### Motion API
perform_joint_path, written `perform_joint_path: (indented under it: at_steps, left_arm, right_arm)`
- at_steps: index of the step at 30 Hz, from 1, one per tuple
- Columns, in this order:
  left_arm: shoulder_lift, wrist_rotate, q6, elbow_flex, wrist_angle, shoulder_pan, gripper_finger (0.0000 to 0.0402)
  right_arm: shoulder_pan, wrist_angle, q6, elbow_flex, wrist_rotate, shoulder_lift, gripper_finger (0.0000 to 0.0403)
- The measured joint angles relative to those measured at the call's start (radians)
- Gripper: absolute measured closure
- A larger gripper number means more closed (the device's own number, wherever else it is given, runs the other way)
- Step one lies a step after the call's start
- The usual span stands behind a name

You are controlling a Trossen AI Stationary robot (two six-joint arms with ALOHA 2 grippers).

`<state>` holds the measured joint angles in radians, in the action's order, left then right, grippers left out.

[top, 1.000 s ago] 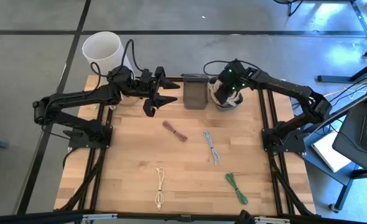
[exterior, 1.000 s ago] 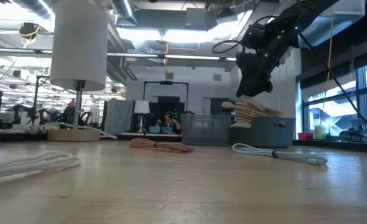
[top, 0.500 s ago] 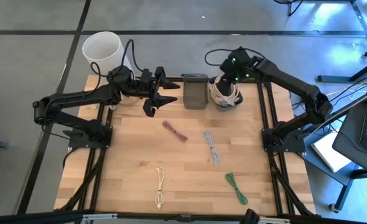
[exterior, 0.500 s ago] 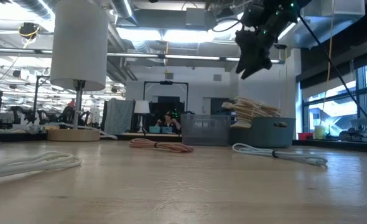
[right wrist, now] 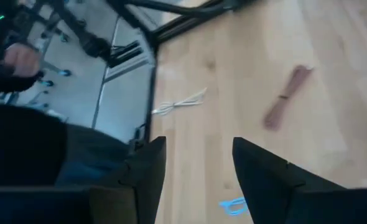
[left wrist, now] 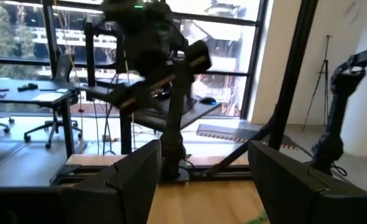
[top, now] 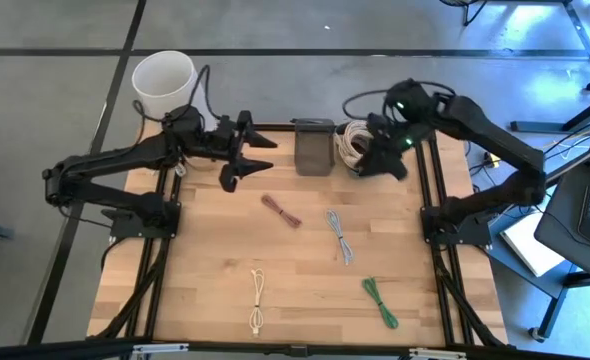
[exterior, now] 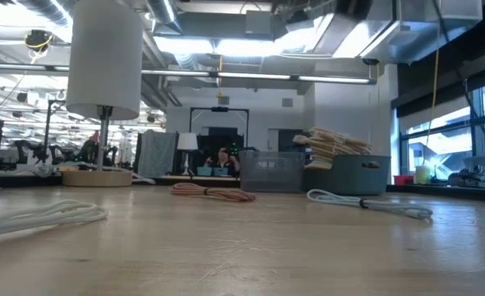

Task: Pick & Place USB Port
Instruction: Put the white charger cable into the black transparent bin

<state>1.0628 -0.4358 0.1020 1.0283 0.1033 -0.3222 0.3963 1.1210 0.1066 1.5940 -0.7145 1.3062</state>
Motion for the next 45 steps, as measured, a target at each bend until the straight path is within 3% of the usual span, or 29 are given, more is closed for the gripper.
perform_joint_path:
  at_steps: [9, 15, 26, 34, 39, 43, 45]
  left_arm:
    - [-0.156, -0.008, 0.168, 0.001, -0.219, 0.028, 0.0164]
    - [-0.188, 0.001, 0.269, 0.001, -0.377, 0.115, 0.0164]
    - [-0.173, 0.273, 0.161, 0.001, -0.601, 0.205, 0.0164]
    - [-0.163, 0.436, 0.071, 0.001, -0.590, 0.202, 0.0164]
    - [-0.145, 0.397, 0.187, 0.001, -0.719, 0.203, 0.0164]
    - [-0.065, 0.249, 0.360, -0.027, -0.891, 0.275, 0.0164]
    - [-0.013, 0.154, 0.462, -0.052, -0.889, 0.344, 0.0164]
  right_arm:
    - [-0.336, -0.021, 0.268, -0.016, 0.245, -0.074, 0.0244]
    - [-0.518, -0.090, 0.414, -0.171, 0.381, -0.073, 0.0247]
    - [-0.553, -0.285, 0.653, -0.515, 0.436, -0.072, 0.0247]
    - [-0.566, -0.469, 0.728, -0.630, 0.318, -0.071, 0.0247]
    - [-0.577, -0.623, 0.698, -0.623, 0.337, -0.071, 0.0247]
    - [-0.570, -0.611, 0.618, -0.578, 0.460, -0.071, 0.0247]
    - [-0.564, -0.565, 0.571, -0.549, 0.537, -0.073, 0.0247]
